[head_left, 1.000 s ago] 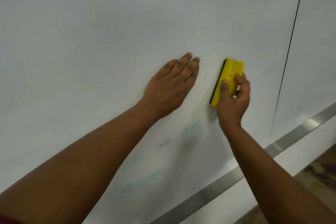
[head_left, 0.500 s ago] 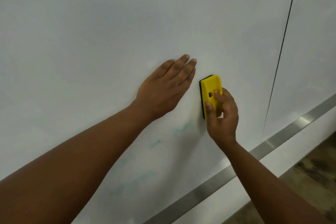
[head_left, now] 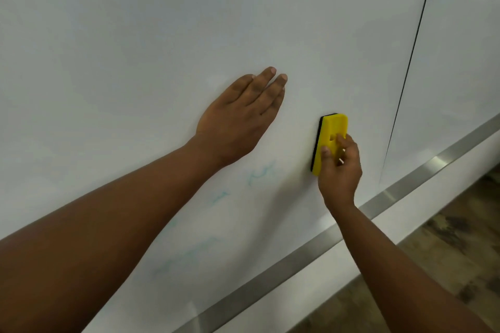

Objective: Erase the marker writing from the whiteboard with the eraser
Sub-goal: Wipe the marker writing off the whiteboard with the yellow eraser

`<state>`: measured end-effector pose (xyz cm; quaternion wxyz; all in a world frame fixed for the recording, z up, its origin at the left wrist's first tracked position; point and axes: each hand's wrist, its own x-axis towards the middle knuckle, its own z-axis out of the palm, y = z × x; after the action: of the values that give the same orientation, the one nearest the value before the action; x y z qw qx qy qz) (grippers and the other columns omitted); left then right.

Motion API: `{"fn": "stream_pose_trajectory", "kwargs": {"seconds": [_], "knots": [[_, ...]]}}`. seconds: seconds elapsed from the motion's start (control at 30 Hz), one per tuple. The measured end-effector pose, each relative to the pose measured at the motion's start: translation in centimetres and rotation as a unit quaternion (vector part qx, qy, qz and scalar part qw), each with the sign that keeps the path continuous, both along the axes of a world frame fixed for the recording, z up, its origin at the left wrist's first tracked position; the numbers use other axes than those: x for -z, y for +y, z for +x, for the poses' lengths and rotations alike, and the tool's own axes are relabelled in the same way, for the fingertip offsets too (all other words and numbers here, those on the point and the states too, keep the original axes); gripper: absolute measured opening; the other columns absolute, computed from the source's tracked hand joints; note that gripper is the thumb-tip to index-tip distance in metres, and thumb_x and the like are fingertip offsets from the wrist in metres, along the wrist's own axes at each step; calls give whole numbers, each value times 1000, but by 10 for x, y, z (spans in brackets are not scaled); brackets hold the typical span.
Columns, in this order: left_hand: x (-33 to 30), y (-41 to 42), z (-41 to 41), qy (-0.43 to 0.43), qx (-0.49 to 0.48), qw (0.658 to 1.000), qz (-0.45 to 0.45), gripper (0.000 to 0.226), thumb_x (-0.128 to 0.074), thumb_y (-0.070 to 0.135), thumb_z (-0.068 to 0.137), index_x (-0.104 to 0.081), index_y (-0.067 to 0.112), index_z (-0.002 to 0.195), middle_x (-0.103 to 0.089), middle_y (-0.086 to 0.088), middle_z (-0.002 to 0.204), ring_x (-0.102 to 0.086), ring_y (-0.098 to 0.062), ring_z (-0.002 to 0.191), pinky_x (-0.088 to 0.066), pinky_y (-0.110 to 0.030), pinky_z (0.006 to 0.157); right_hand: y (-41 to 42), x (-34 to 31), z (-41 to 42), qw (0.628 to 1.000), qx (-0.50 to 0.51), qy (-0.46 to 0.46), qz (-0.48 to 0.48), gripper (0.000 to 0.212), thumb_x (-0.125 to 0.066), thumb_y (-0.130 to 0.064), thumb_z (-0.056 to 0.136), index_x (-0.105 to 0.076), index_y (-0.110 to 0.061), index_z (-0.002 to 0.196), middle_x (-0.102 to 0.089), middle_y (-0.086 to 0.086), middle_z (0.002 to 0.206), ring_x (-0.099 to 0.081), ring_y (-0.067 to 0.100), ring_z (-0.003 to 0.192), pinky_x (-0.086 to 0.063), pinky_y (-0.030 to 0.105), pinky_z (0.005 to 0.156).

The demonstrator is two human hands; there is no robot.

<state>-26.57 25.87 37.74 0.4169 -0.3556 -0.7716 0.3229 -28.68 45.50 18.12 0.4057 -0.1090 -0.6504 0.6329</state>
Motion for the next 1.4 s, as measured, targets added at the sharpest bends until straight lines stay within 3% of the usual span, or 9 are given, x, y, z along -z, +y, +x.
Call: {"fn": "stream_pose_trajectory", "kwargs": {"seconds": [0.17,0.37,0.53,0.7,0.83,0.9,1.03,1.17,1.4], "knots": [[5,2,-2,-5,8,1000,-2,59,-11,7,101,-30,4,156,-25,-13,166,-23,-32,154,-24,-43,124,-34,6,18,978,-35,97,181,38,-64,-33,97,-57,-24,133,-51,1,148,-45,4,137,-41,30,112],[7,0,0,-32,0,999,-7,63,-5,6,98,-31,4,156,-24,-12,167,-22,-31,154,-22,-43,124,-16,3,15,998,2,-14,65,48,-60,-32,98,-54,-10,141,-45,11,155,-43,27,143,-42,55,113],[5,-7,3,-36,12,999,-25,63,1,9,102,-31,4,156,-24,-13,166,-21,-32,154,-21,-44,125,-79,-6,42,941,-68,108,312,46,-53,-55,101,-56,-19,131,-53,9,142,-56,26,125,-49,29,97],[0,-48,14,6,25,1000,16,58,-7,3,104,-30,4,157,-26,-12,166,-22,-35,154,-25,-46,123,-62,-11,34,997,8,25,78,46,-64,-34,95,-56,-14,136,-52,11,144,-50,28,133,-49,54,103],[0,-73,19,66,20,996,49,62,-35,1,99,-24,7,159,-22,-10,168,-17,-32,155,-19,-44,125,-119,-8,58,959,-58,114,255,42,-55,-49,101,-53,-24,135,-54,10,142,-53,26,128,-44,28,106],[2,-81,22,77,15,995,57,64,-36,1,98,-23,8,160,-21,-9,168,-18,-30,156,-17,-42,125,-107,-7,51,952,-47,139,267,37,-60,-41,99,-56,-22,131,-57,12,138,-55,28,125,-46,36,110],[11,-96,27,72,11,996,56,64,-32,-1,98,-19,7,161,-18,-8,169,-16,-27,156,-17,-40,126,-86,-24,38,998,21,38,44,43,-67,-28,94,-57,-19,134,-55,12,144,-52,30,133,-46,56,107],[13,-97,27,49,16,997,54,61,-30,1,101,-20,6,160,-18,-11,169,-15,-29,156,-16,-41,127,-136,-24,59,959,-61,135,243,44,-57,-49,101,-59,-19,134,-55,10,145,-52,22,129,-38,19,109],[30,-129,47,-24,19,1000,-4,60,-11,-4,100,-31,4,157,-26,-12,166,-22,-30,154,-16,-42,127,-129,-25,54,997,2,71,41,44,-68,-31,95,-56,-17,134,-55,14,142,-52,29,134,-48,55,106]]}}
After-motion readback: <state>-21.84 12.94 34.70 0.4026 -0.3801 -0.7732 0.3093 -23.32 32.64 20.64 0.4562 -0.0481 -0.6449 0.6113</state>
